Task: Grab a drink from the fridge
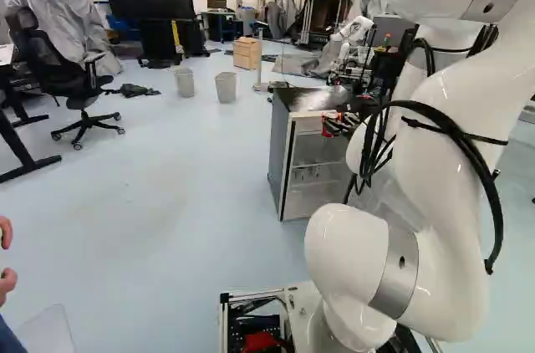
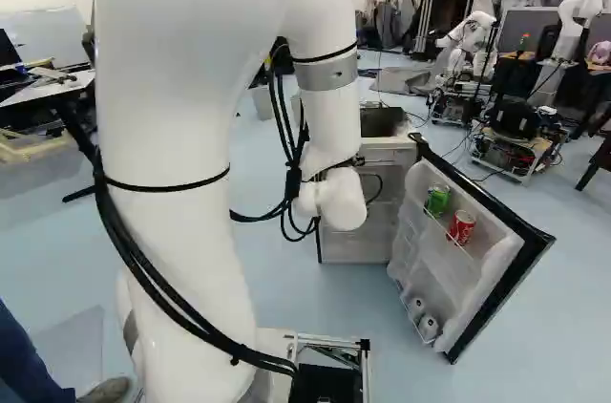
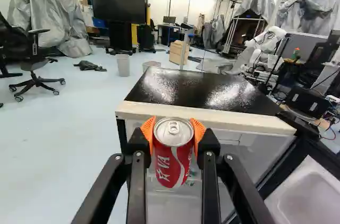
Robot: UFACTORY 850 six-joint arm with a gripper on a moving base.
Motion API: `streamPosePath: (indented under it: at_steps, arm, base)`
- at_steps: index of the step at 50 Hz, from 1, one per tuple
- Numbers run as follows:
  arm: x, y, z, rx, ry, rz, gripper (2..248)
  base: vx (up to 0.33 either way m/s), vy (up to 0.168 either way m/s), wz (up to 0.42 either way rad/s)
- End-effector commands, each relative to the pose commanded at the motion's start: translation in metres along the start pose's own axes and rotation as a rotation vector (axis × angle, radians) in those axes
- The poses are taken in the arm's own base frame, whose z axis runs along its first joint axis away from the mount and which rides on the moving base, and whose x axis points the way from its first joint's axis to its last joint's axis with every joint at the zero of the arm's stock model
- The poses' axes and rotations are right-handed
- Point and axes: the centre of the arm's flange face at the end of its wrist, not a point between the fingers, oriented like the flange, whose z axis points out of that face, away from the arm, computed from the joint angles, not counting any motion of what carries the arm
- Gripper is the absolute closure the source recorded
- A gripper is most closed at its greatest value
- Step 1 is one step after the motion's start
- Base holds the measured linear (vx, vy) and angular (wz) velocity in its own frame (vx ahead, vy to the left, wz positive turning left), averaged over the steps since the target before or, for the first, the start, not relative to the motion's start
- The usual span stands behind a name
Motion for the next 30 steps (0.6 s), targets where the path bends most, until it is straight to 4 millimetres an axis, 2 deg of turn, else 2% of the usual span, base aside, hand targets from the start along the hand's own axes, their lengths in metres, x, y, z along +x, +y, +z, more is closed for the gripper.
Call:
streamPosePath:
  at_steps: [30]
  arm:
    - [0.027, 0.009, 0.013, -0.006, -0.003, -0.055, 154]
  base:
    - [0.0, 0.0, 0.0]
